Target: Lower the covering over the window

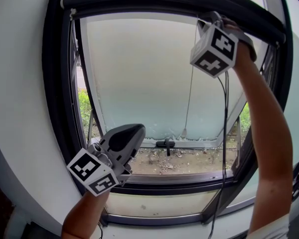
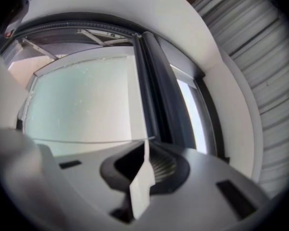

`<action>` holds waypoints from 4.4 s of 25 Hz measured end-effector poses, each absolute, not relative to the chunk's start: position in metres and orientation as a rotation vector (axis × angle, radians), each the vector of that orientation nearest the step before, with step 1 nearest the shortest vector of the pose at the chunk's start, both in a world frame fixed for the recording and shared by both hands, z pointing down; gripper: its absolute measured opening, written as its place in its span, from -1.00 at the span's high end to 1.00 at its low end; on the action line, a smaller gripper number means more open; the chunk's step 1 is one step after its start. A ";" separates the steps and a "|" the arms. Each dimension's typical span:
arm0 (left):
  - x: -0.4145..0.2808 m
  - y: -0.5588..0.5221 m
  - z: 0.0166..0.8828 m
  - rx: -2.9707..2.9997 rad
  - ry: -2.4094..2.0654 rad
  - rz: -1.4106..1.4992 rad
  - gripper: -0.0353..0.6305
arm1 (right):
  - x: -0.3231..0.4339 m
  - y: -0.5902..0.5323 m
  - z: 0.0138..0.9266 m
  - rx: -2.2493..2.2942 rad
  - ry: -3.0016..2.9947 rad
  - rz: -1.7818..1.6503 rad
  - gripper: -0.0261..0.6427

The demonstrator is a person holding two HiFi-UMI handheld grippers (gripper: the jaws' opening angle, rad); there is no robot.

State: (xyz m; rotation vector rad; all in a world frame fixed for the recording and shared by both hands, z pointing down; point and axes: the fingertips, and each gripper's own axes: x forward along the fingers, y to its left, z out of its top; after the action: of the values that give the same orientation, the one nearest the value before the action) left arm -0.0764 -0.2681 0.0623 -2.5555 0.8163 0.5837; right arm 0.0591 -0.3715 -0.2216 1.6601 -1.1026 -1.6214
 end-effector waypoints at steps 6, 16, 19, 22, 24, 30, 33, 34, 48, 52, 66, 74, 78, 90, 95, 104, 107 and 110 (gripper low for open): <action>-0.077 -0.265 0.061 -2.554 0.817 0.586 0.84 | 0.054 -0.366 -0.218 1.664 -1.086 -1.661 0.81; -0.076 -0.260 0.060 -2.556 0.814 0.584 0.84 | 0.054 -0.350 -0.220 1.674 -1.078 -1.667 0.81; -0.075 -0.257 0.059 -2.558 0.808 0.584 0.84 | 0.057 -0.348 -0.220 1.676 -1.075 -1.662 0.82; -0.074 -0.254 0.058 -2.559 0.802 0.583 0.84 | 0.059 -0.343 -0.220 1.683 -1.073 -1.667 0.81; -0.075 -0.251 0.058 -2.558 0.799 0.584 0.84 | 0.061 -0.337 -0.221 1.695 -1.084 -1.671 0.82; -0.073 -0.240 0.053 -2.542 0.797 0.587 0.84 | 0.078 -0.307 -0.220 1.767 -1.186 -1.683 0.81; -0.073 -0.237 0.049 -2.536 0.793 0.588 0.84 | 0.083 -0.292 -0.216 1.790 -1.256 -1.685 0.81; -0.072 -0.235 0.048 -2.533 0.791 0.588 0.84 | 0.084 -0.288 -0.213 1.790 -1.282 -1.683 0.81; -0.064 -0.211 0.043 -2.491 0.764 0.592 0.84 | 0.096 -0.233 -0.147 1.814 -1.508 -1.730 0.81; -0.065 -0.206 0.048 -2.485 0.773 0.598 0.84 | 0.099 -0.223 -0.119 1.810 -1.529 -1.738 0.81; -0.066 -0.208 0.112 -2.584 0.845 0.580 0.84 | 0.109 -0.234 0.007 1.790 -1.725 -1.527 0.81; -0.061 -0.209 0.159 -2.672 0.882 0.568 0.84 | 0.119 -0.234 0.088 1.823 -1.880 -1.326 0.81; -0.059 -0.206 0.180 -2.711 0.885 0.562 0.84 | 0.122 -0.239 0.124 1.823 -1.930 -1.215 0.81; -0.057 -0.198 0.253 -2.875 0.949 0.501 0.84 | 0.126 -0.240 0.230 1.777 -2.045 -0.875 0.82; -0.057 -0.196 0.278 -2.926 0.980 0.472 0.84 | 0.126 -0.237 0.260 1.749 -2.075 -0.789 0.82; -0.056 -0.191 0.320 -3.026 1.020 0.422 0.84 | 0.120 -0.230 0.315 1.677 -2.125 -0.598 0.82; -0.055 -0.188 0.336 -3.057 1.028 0.408 0.84 | 0.118 -0.227 0.334 1.658 -2.135 -0.553 0.82; -0.054 -0.184 0.350 -3.089 1.039 0.393 0.84 | 0.116 -0.221 0.353 1.636 -2.147 -0.485 0.82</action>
State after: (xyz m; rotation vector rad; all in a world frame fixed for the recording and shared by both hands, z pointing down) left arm -0.0539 -0.1844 0.3502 -3.0890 1.0387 0.3926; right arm 0.1161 -0.2215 0.3527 1.6358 -2.1473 -0.4846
